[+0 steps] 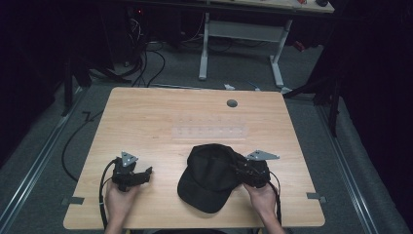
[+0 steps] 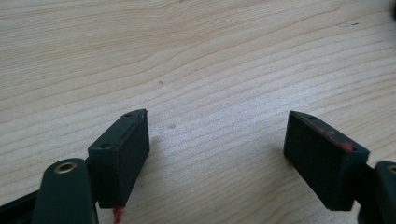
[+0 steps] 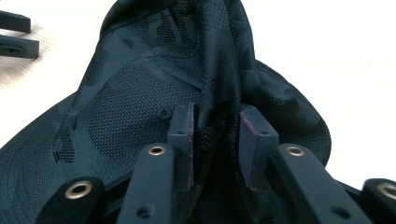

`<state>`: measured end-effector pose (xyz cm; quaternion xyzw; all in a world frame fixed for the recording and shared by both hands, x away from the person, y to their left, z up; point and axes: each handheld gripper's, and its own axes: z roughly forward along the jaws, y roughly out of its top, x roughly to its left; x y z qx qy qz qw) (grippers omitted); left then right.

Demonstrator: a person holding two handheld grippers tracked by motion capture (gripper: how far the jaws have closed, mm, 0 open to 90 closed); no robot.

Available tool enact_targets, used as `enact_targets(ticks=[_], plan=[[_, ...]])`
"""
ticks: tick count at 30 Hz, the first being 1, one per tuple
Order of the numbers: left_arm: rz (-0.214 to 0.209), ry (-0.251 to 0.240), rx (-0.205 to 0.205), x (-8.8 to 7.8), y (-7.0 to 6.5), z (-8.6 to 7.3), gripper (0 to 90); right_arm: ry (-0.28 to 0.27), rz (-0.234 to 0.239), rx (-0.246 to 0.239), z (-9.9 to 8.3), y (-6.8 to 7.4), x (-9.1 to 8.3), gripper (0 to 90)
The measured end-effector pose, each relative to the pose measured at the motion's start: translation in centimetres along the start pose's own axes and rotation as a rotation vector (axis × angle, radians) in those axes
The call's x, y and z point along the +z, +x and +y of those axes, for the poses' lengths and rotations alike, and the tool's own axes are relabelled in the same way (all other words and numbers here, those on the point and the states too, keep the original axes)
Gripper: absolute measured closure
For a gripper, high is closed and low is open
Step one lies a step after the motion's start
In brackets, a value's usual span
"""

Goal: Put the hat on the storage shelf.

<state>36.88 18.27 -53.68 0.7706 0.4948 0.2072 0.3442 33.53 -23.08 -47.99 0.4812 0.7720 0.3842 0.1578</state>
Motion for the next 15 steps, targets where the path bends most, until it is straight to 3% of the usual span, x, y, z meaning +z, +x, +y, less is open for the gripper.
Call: enact_targets(ticks=[15], plan=[[0.002, 0.0, 0.001, 0.01, -0.02, 0.01, 22.9, -0.006, 0.008, 0.018, 0.04, -0.23, 0.16, 83.8]])
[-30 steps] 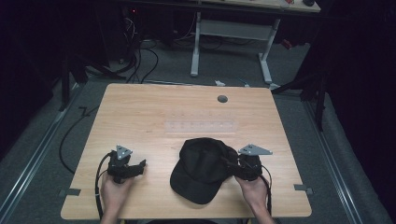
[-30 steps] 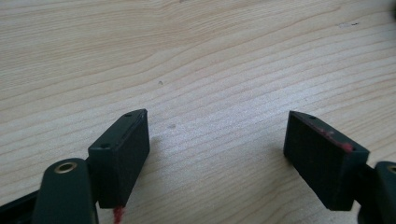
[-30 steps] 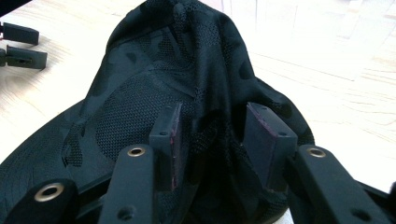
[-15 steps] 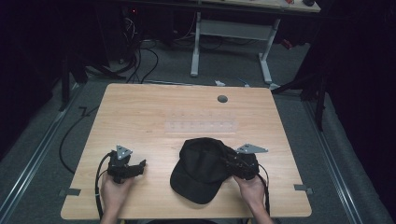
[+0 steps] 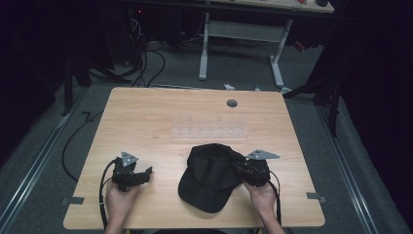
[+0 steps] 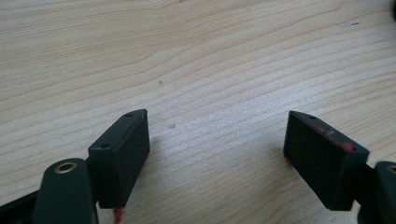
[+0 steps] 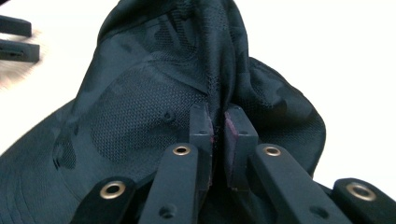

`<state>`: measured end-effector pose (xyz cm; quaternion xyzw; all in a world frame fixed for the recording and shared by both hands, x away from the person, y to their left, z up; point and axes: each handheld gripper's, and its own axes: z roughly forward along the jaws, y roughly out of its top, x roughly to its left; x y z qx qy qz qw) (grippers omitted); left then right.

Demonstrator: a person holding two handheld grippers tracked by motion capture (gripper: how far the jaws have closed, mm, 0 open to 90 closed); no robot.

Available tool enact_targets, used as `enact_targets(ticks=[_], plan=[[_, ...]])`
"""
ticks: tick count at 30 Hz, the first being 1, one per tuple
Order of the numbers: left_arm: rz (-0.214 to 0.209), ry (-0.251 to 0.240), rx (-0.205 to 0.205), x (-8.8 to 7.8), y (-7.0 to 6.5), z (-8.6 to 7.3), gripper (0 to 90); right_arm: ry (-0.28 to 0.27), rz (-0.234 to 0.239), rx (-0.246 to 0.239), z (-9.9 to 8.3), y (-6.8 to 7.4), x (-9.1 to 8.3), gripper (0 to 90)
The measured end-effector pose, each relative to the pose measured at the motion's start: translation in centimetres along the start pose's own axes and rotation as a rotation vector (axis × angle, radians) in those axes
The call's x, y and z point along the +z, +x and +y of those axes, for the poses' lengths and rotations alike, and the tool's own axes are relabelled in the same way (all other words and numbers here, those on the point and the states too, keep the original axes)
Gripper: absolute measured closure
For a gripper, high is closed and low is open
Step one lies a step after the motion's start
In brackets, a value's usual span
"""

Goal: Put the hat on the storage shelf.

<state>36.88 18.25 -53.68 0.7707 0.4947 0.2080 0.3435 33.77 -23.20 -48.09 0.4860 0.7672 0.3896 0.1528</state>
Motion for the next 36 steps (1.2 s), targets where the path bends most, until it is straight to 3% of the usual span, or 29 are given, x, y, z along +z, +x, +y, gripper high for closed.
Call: enact_targets(ticks=[8, 20, 28, 36], plan=[[0.0, 0.0, 0.0, 0.0, 0.0, 0.0, 22.9, -0.031, 0.034, 0.017, 0.4, -0.1, -0.6, 85.1], [0.0, 0.002, 0.001, 0.0, 0.0, 0.0, 22.8, -0.092, 0.075, -0.005, 1.2, 0.1, -2.1, 85.4], [-0.016, 0.009, 0.015, 0.1, -0.1, 0.1, 17.5, -0.127, 0.091, -0.005, 1.7, -0.1, -3.1, 85.5], [-0.104, 0.015, 0.007, -0.1, -0.2, 0.3, 20.3, -0.155, 0.112, -0.019, 2.2, 0.0, -3.9, 85.5]])
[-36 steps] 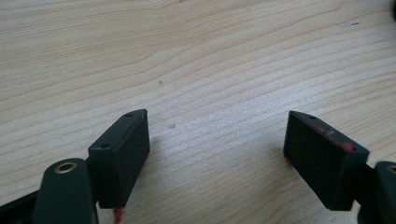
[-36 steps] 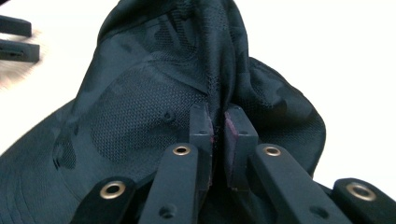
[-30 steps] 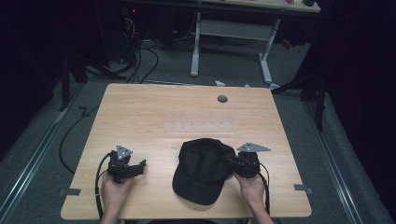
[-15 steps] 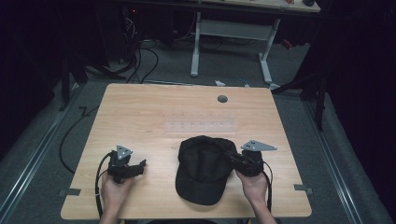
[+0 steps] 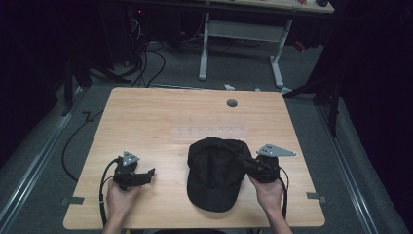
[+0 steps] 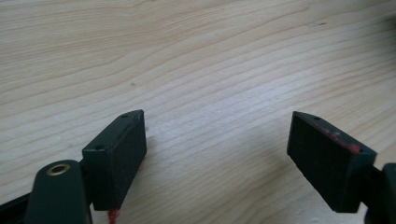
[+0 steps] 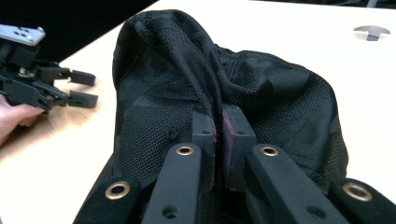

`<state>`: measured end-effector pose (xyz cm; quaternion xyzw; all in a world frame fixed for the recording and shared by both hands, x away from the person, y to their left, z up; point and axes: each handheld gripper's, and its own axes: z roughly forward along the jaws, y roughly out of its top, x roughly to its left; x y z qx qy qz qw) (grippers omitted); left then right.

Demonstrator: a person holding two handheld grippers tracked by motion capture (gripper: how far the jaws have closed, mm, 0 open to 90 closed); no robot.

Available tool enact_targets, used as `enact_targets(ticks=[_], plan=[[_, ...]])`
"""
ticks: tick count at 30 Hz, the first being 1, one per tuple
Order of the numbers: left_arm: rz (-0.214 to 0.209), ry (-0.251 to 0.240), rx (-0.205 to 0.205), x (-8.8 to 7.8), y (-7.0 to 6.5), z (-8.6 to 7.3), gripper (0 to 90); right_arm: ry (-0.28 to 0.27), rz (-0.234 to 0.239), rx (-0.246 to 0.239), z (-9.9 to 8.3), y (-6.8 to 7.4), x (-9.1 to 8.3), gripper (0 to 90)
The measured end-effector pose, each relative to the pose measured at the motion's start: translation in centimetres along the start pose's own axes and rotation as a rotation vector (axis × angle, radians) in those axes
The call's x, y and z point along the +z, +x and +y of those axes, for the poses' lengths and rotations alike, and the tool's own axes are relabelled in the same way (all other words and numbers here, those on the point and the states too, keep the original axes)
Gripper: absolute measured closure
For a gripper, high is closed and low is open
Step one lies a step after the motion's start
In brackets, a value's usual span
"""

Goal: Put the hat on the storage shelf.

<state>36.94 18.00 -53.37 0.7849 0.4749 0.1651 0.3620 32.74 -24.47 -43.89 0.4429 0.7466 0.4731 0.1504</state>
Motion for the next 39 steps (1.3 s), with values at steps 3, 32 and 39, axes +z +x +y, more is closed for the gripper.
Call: enact_targets(ticks=[3, 32, 39], plan=[[-0.038, -0.006, 0.008, -0.1, -0.5, 0.1, 21.0, -0.011, 0.009, -0.001, 0.2, -0.1, -0.3, 85.5], [-0.526, -0.019, 0.15, -0.4, -7.8, 4.2, 20.0, -0.096, 0.096, -0.002, 1.0, 0.0, -0.9, 85.3], [-0.583, 0.005, 0.179, -0.1, -8.6, 5.0, 20.5, -0.109, 0.127, -0.003, 1.1, 0.0, -0.8, 85.3]])
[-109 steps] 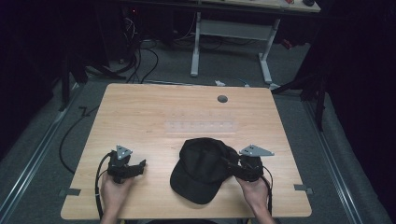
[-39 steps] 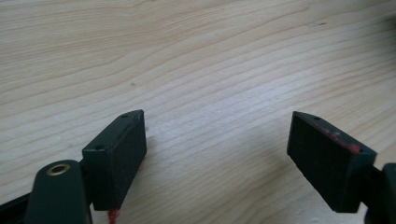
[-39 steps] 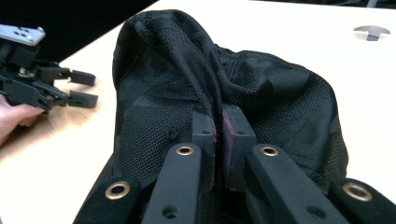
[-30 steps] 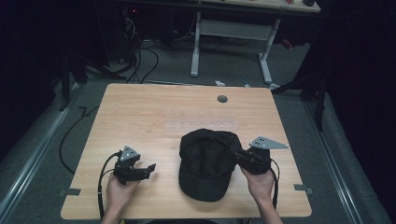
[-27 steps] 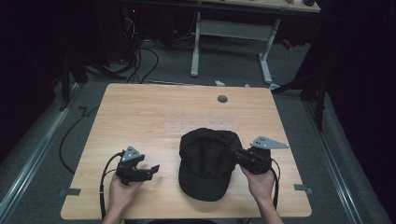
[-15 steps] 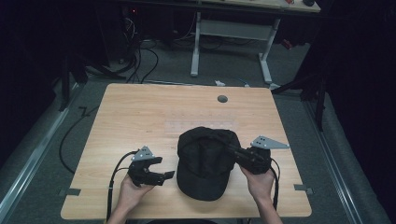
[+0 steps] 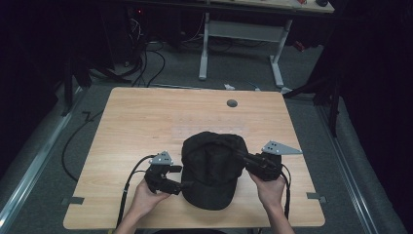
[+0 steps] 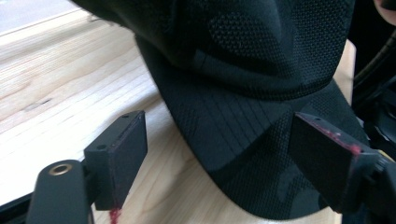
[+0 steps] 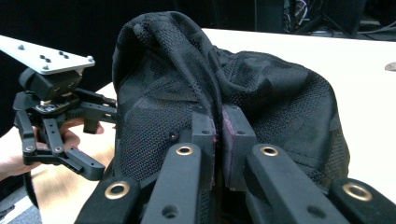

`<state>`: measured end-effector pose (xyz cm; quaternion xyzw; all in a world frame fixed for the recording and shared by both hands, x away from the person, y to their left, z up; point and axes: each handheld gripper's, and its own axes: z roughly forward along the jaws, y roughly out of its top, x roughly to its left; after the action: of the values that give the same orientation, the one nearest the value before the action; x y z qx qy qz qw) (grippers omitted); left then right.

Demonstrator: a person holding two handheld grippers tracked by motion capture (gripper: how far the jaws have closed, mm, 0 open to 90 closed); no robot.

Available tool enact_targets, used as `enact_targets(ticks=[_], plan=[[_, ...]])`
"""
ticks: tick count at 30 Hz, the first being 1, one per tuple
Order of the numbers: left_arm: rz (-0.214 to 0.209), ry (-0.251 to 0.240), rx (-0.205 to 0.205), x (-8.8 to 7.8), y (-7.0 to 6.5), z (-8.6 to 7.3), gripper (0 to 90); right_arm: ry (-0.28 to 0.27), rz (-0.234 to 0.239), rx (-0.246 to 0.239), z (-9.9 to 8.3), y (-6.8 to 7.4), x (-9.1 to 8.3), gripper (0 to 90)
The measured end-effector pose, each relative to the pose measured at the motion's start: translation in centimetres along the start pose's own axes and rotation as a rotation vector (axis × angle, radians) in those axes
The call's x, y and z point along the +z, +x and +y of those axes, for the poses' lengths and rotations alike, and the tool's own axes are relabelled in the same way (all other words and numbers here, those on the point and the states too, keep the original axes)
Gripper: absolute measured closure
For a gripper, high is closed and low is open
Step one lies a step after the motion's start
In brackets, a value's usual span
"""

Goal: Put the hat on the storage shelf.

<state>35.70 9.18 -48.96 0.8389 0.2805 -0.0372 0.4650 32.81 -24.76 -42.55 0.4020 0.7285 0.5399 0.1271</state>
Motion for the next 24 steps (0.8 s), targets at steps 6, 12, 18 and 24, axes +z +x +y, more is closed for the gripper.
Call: enact_targets(ticks=[6, 12, 18, 24], plan=[[-0.032, 0.019, 0.003, 0.29, -0.11, 0.39, 20.2, -0.012, 0.031, -0.004, 0.13, 0.02, 0.07, 85.3], [-0.061, 0.032, -0.002, 0.58, -0.14, 0.72, 20.6, -0.018, 0.054, -0.018, 0.15, 0.14, 0.39, 85.3], [-0.065, 0.029, 0.014, 0.43, -0.55, 1.0, 30.0, -0.034, 0.052, -0.023, 0.37, 0.1, 0.31, 85.3], [-0.069, 0.03, 0.017, 0.05, -0.68, 1.07, 37.5, -0.037, 0.03, -0.035, 0.29, 0.08, 0.3, 85.2]])
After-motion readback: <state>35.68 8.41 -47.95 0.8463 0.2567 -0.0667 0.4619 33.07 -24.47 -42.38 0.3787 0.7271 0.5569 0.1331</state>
